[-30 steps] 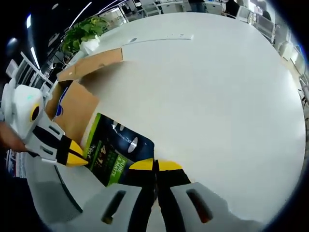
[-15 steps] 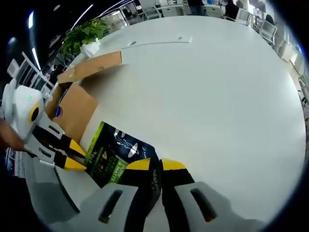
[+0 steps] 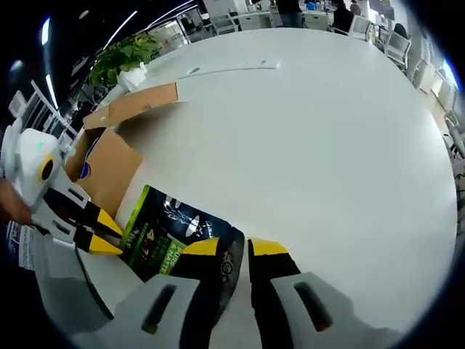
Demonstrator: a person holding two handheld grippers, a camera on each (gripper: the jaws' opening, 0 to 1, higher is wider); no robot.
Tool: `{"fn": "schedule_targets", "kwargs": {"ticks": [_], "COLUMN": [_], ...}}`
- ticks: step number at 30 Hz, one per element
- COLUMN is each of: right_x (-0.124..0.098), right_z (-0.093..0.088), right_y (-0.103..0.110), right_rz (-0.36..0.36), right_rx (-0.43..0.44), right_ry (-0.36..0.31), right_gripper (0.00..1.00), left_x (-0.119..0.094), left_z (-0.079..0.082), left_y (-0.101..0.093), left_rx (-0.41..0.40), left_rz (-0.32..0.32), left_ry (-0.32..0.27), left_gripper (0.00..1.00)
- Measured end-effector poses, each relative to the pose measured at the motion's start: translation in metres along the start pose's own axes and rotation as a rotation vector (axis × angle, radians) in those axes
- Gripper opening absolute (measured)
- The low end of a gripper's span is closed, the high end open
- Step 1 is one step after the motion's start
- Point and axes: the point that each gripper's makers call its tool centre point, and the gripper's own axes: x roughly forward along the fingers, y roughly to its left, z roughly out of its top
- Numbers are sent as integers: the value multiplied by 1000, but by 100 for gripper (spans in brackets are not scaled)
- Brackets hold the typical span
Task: Operate the shoe box by opening the lid, removing the specified soft item, and placing it in the target area until the item is outside and the box remains undamaged.
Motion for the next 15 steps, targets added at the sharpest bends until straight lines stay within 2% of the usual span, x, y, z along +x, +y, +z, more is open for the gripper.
{"fn": "schedule_targets", "kwargs": {"ticks": [9,15], "right_x": [-13,-32], "right_z": [5,17], "right_y": [-2,9], "right_rz": [-17,-23], "right_rx": [20,32], "right_ry": [-40,-104], "right_gripper": [21,27], "left_x": [-20,-51], "left_z": [13,17], "left_y": [0,-4], "left_rx": [-11,-9], "left_rz": [-5,-15], "left_ry": [-63,-145], "left_gripper": [11,16]}}
